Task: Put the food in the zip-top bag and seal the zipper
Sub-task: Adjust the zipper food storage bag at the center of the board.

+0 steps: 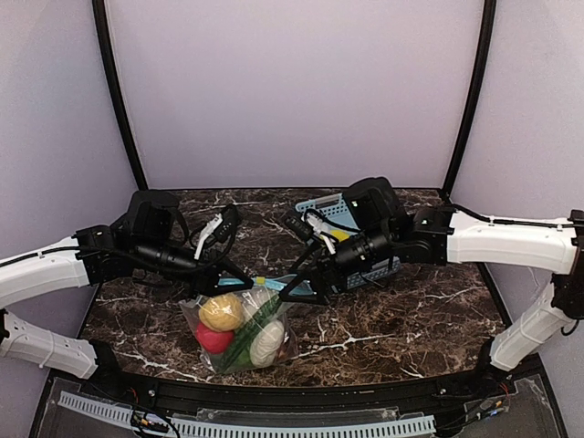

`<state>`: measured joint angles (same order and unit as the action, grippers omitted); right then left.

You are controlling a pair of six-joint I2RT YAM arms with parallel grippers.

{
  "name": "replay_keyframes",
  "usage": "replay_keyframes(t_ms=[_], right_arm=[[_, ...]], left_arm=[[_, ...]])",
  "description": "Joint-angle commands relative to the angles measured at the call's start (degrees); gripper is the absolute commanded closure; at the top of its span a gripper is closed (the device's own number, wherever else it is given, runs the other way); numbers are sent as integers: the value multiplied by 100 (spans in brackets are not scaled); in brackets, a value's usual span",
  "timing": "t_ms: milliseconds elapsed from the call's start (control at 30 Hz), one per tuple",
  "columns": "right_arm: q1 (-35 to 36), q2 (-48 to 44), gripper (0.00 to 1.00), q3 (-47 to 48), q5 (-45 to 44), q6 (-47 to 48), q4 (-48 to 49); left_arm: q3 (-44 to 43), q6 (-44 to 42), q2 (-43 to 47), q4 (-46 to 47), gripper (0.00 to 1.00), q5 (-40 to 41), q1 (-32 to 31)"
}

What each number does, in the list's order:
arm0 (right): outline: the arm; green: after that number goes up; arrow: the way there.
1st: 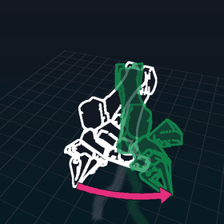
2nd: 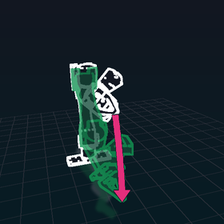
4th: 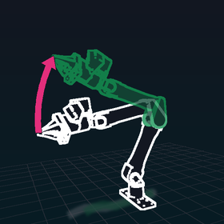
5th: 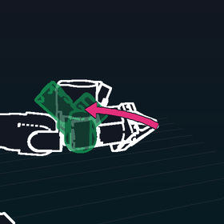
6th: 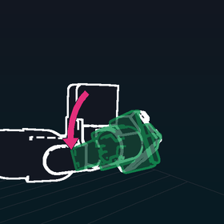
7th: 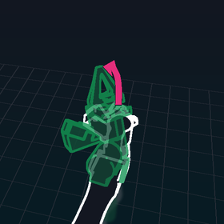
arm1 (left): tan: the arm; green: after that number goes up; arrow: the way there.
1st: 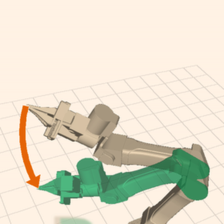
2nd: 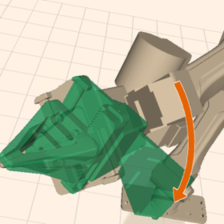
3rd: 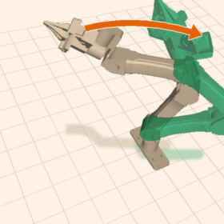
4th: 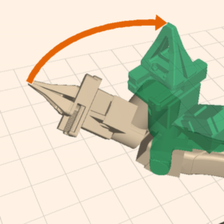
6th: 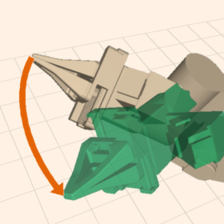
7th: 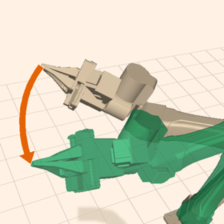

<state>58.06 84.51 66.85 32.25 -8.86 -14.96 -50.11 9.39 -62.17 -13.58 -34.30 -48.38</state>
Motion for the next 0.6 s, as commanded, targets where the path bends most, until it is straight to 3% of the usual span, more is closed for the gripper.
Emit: replay_keyframes(t_ms=[0,300,400,567], right_arm=[[-14,183,10,126,111,-68,285],[17,475,30,258,-43,-218,387],[27,536,42,237,-103,-216,341],[50,576,70,111,-245,-243,276]], left_arm=[[-170,-68,-6,50,99,-153,13],[-216,-106,-46,20,99,-111,14],[-235,-122,-47,-15,99,-82,13],[-228,-138,-46,-22,99,-18,21]])
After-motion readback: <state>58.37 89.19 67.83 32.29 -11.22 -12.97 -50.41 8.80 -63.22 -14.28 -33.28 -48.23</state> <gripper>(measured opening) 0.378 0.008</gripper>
